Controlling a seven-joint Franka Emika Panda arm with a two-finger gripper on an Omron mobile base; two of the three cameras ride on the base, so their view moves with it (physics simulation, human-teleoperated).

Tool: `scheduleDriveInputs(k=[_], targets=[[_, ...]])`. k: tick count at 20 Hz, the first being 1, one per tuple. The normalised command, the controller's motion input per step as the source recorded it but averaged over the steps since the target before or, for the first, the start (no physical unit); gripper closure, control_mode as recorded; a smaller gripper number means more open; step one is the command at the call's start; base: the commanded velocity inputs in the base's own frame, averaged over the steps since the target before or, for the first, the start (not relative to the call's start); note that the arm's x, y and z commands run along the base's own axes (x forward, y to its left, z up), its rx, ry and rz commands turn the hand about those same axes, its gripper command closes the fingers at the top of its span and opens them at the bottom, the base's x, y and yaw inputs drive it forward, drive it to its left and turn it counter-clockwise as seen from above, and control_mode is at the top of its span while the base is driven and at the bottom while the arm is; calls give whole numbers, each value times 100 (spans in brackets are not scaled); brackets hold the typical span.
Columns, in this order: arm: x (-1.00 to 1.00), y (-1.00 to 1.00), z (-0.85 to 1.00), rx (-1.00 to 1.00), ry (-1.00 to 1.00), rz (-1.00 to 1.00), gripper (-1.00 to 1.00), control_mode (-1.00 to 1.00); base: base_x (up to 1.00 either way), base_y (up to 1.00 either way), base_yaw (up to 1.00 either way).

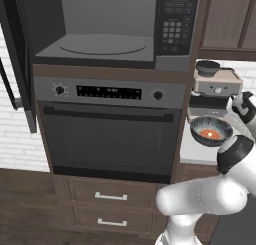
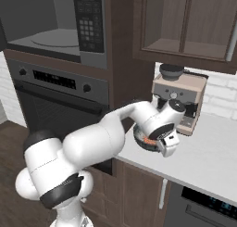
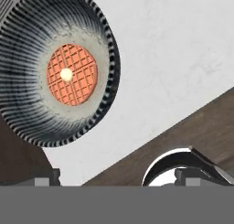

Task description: Open the microwave, place the bowl with waffle inside the microwave, then close the microwave door and turn it on.

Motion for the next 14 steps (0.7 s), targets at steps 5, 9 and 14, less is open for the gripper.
scheduleDriveInputs(k=[5,9,14], targets=[[18,-21,-34,1,2,-2,-100,-100,0,0,0],[19,-35,-27,4,0,-4,-100,-100,0,0,0],[31,-26,-18,3,0,-3,-100,-100,0,0,0]])
